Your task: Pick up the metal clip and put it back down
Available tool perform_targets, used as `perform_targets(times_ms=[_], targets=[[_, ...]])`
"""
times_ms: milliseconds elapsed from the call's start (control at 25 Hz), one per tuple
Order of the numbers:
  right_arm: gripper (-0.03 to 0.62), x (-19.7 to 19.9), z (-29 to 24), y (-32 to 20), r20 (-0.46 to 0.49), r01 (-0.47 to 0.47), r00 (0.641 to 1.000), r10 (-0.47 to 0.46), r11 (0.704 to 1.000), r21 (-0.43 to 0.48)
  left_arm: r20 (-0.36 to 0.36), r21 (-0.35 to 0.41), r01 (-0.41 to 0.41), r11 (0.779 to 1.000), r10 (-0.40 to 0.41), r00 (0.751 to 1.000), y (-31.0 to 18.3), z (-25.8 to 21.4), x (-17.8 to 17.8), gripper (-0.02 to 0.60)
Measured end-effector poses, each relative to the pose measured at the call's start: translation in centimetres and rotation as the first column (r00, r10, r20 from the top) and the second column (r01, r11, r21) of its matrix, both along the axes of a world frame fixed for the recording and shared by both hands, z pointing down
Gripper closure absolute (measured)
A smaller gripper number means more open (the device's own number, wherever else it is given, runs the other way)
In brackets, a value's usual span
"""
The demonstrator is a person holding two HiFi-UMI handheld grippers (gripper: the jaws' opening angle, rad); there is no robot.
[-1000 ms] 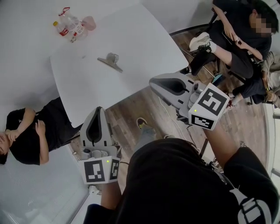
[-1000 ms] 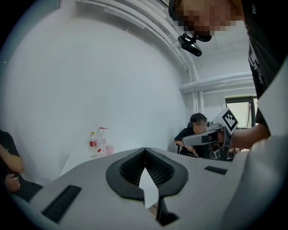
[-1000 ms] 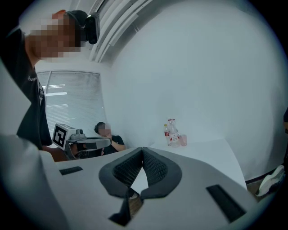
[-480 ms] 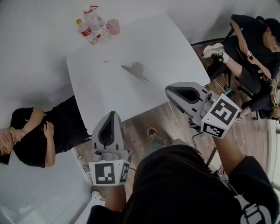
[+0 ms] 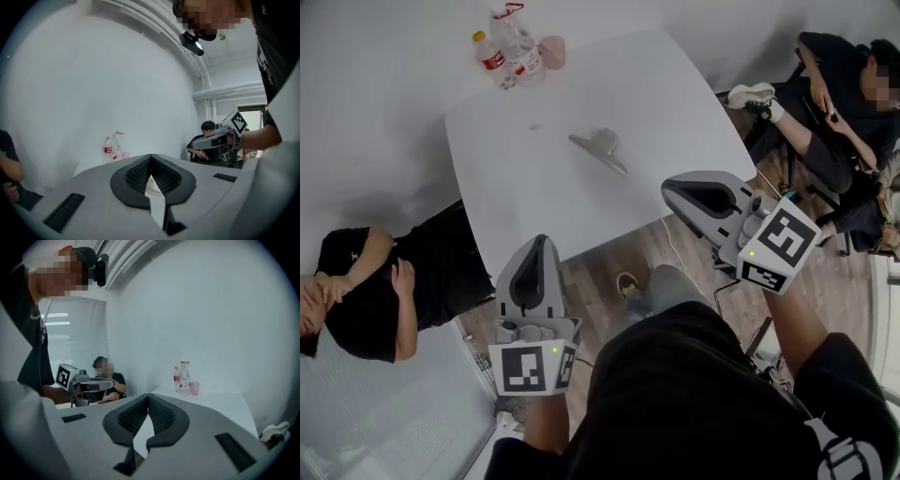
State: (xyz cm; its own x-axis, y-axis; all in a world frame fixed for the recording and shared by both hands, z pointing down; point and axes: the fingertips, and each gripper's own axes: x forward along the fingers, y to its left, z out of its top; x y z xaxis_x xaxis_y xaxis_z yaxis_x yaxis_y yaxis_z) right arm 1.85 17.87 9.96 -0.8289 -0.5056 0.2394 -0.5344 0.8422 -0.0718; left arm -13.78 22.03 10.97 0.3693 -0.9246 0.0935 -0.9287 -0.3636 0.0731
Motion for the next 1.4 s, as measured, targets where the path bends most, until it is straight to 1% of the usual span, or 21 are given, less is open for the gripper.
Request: perform_targets(times_ms=[200, 360, 560, 760, 960, 1080, 1240, 1400], targets=[[0.576, 0.0, -0.3, -0.3, -0.013, -0.021, 1.0, 0.021, 1.0, -0.003, -0.022, 0.002, 0.008, 1.0, -0.008, 1.0, -0.3, 0.1, -1.3, 0.563], [0.576, -0.1, -0.4, -0.3, -0.024, -0.019, 1.0, 0.019, 1.0, 0.016, -0.019, 0.009, 0.014, 1.0, -0.014, 1.0, -0.4, 0.3, -2.0, 0.563], [0.576, -0.2, -0.3, -0.7, -0.022, -0.005, 1.0, 0.005, 1.0, 0.023, -0.016, 0.015, 0.02, 1.0, -0.02, 1.0, -0.6, 0.2, -1.8, 0.563], [0.576, -0.5, 0.7, -1.8, -0.025, 0.012, 1.0, -0.011, 1.0, 0.023, -0.014, 0.008, 0.034, 0.999, -0.034, 0.999, -1.4, 1.2, -2.1, 0.563], [0.576, -1.4, 0.8, -6.6, -0.038, 0.03, 0.999, -0.03, 1.0, 0.003, -0.016, -0.008, 0.052, 0.999, -0.052, 0.999, -6.0, 1.0, -3.0, 0.563], [0.576, -1.5, 0.9, -9.0, -0.048, 0.047, 0.998, -0.047, 0.999, 0.0, -0.009, -0.015, 0.059, 0.998, -0.06, 0.998, -8.2, 1.0, -2.8, 0.563], [0.576, -1.5, 1.0, -11.8, -0.043, 0.045, 0.998, -0.045, 0.999, 0.003, -0.001, -0.017, 0.062, 0.998, -0.062, 0.998, -10.6, 0.9, -2.7, 0.563], [0.576, -1.5, 0.8, -14.7, -0.043, 0.053, 0.998, -0.053, 0.999, -0.014, 0.017, -0.029, 0.067, 0.997, -0.066, 0.998, -13.3, 0.3, -2.6, 0.563]])
